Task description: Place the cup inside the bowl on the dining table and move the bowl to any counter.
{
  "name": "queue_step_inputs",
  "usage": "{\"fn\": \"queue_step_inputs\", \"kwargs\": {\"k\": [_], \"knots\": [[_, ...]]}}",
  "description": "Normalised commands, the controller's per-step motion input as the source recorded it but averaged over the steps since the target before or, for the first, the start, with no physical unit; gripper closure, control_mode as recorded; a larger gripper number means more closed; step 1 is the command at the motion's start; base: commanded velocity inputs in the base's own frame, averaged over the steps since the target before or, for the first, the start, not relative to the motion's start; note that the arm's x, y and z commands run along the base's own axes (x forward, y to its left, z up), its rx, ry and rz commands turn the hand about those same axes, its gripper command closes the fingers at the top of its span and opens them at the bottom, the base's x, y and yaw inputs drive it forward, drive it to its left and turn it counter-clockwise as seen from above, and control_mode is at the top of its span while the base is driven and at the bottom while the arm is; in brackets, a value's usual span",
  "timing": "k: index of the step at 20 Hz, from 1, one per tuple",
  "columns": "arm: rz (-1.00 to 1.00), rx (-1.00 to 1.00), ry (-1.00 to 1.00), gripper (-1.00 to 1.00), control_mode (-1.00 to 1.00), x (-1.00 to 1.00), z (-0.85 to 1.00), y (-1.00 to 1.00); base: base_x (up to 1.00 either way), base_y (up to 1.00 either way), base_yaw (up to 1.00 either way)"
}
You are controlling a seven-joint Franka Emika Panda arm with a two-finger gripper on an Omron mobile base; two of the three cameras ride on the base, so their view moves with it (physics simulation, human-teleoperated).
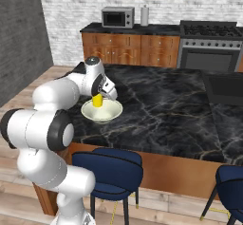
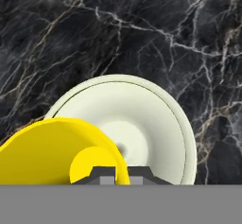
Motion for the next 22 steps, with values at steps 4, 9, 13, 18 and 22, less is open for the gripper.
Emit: {"fn": "queue_step_inputs", "kwargs": {"k": [4, 9, 13, 18, 22], "knots": [[0.00, -0.01, 0.00, 1.00, -1.00, 0.00, -0.04, 0.06, 0.00, 0.00, 0.00], [0.00, -0.03, 0.00, 1.00, -1.00, 0.00, -0.13, 0.00, 0.00, 0.00, 0.00], [0.00, -0.03, 0.00, 1.00, -1.00, 0.00, -0.21, 0.00, 0.00, 0.00, 0.00], [0.00, -0.01, 0.00, 1.00, -1.00, 0.00, -0.23, 0.00, 0.00, 0.00, 0.00], [0.00, 0.00, 0.00, 1.00, -1.00, 0.00, -0.29, 0.00, 0.00, 0.00, 0.00]]}}
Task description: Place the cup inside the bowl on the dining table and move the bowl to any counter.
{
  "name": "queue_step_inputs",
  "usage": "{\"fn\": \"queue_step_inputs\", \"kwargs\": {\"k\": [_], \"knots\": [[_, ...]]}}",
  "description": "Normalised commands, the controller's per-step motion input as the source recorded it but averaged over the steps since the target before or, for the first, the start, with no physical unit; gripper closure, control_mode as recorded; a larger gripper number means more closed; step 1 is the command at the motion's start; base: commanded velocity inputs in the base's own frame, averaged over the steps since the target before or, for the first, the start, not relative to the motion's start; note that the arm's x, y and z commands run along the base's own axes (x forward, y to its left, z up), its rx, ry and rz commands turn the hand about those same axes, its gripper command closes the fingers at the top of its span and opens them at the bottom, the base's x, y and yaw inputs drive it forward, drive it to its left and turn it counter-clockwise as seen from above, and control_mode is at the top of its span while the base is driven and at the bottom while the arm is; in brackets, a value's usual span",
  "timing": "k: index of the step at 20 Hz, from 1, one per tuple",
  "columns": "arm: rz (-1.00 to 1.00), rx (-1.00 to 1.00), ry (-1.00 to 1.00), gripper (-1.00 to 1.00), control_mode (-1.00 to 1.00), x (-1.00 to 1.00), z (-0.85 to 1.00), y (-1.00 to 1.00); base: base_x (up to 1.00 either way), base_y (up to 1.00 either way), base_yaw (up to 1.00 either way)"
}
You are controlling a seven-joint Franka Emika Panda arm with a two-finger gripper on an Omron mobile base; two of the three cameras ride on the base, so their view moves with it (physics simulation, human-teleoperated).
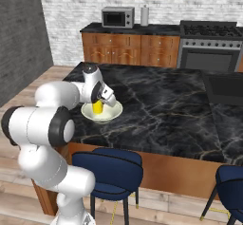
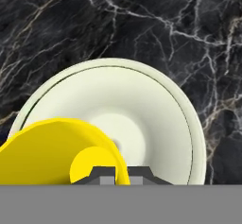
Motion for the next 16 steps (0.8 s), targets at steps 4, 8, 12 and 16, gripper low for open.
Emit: {"fn": "queue_step_inputs", "kwargs": {"k": [4, 8, 12, 16], "knots": [[0.00, 0.00, 0.00, 1.00, -1.00, 0.00, -0.31, 0.00, 0.00, 0.00, 0.00], [0.00, 0.00, 0.00, 1.00, -1.00, 0.00, -0.19, 0.00, 0.00, 0.00, 0.00], [0.00, -0.01, 0.00, 1.00, -1.00, 0.00, -0.15, 0.01, 0.00, 0.00, 0.00], [0.00, -0.01, 0.00, 1.00, -1.00, 0.00, -0.15, 0.01, 0.00, 0.00, 0.00]]}}
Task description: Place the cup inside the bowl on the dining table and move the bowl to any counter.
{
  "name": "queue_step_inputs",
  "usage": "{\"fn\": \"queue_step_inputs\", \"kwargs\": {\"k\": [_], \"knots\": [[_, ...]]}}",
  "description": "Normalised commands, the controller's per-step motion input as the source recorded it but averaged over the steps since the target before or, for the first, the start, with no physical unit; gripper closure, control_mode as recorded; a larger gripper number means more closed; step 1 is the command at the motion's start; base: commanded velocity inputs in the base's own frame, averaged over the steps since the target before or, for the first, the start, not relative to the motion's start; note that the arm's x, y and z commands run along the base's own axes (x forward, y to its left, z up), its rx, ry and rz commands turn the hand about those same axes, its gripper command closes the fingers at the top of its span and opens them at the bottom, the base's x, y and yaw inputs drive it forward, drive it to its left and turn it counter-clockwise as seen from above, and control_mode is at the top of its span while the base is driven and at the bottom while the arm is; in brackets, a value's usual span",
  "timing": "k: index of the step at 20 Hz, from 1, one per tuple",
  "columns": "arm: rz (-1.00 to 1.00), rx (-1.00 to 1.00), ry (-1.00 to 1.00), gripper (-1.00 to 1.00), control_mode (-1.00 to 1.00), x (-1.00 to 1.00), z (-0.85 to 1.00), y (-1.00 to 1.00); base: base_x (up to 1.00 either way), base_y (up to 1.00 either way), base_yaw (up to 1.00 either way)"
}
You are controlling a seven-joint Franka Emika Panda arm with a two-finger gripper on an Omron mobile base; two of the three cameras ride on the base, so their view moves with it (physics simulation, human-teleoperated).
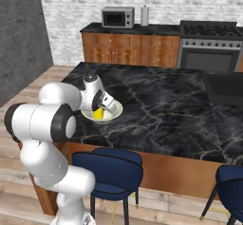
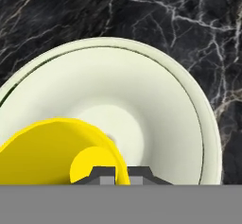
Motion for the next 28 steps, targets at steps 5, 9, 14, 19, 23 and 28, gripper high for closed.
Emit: {"fn": "queue_step_inputs", "kwargs": {"k": [5, 9, 14, 19, 23, 28], "knots": [[0.00, 0.00, 0.00, 1.00, -1.00, 0.00, -0.01, 0.12, 0.00, 0.00, 0.00], [0.00, 0.00, 0.00, 1.00, -1.00, 0.00, 0.00, 0.00, 0.00, 0.00, 0.00], [0.00, 0.00, 0.00, -1.00, -1.00, 0.00, 0.00, 0.00, 0.00, 0.00, 0.00], [0.00, 0.00, 0.00, -1.00, -1.00, 0.00, 0.02, 0.00, 0.00, 0.00, 0.00], [0.00, 0.00, -0.02, -1.00, -1.00, -0.09, 0.32, 0.00, 0.00, 0.00, 0.00], [0.00, 0.00, -0.04, -1.00, -1.00, -0.25, 0.27, 0.00, 0.00, 0.00, 0.00]]}}
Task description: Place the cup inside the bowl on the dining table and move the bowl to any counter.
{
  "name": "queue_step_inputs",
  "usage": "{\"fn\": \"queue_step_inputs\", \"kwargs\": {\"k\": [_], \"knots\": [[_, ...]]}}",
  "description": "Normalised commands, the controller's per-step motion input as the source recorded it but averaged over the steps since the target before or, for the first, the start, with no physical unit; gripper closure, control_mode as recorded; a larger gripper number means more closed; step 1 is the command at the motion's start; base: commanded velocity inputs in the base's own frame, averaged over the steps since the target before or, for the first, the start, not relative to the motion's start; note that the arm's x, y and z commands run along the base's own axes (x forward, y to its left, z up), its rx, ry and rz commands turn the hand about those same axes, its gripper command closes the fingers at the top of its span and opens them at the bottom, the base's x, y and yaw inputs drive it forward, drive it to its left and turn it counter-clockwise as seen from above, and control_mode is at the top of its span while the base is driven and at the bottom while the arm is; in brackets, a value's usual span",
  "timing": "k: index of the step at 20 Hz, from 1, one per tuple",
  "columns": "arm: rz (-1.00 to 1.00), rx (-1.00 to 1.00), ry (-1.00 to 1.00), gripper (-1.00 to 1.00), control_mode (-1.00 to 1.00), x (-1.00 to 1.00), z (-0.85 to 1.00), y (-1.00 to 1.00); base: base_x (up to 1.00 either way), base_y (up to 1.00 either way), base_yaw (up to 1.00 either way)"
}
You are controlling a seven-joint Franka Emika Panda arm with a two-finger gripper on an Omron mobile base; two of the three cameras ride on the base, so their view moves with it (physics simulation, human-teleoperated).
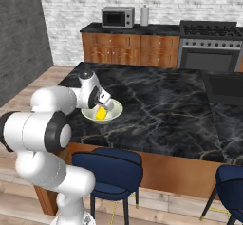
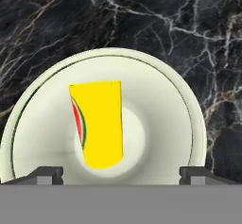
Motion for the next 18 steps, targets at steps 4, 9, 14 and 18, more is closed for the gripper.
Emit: {"fn": "queue_step_inputs", "kwargs": {"k": [4, 9, 14, 18], "knots": [[0.00, 0.00, 0.00, -1.00, -1.00, -0.44, 0.06, -0.05, 0.00, 0.00, 0.00], [0.00, 0.00, 0.00, -1.00, -1.00, -0.35, 0.11, -0.22, 0.00, 0.00, 0.00], [0.00, 0.03, 0.00, -1.00, -1.00, -0.06, 0.07, -0.49, 0.00, 0.00, 0.00], [0.03, 0.10, 0.00, -1.00, -1.00, 0.28, 0.00, -0.75, 0.00, 0.00, 0.00]]}}
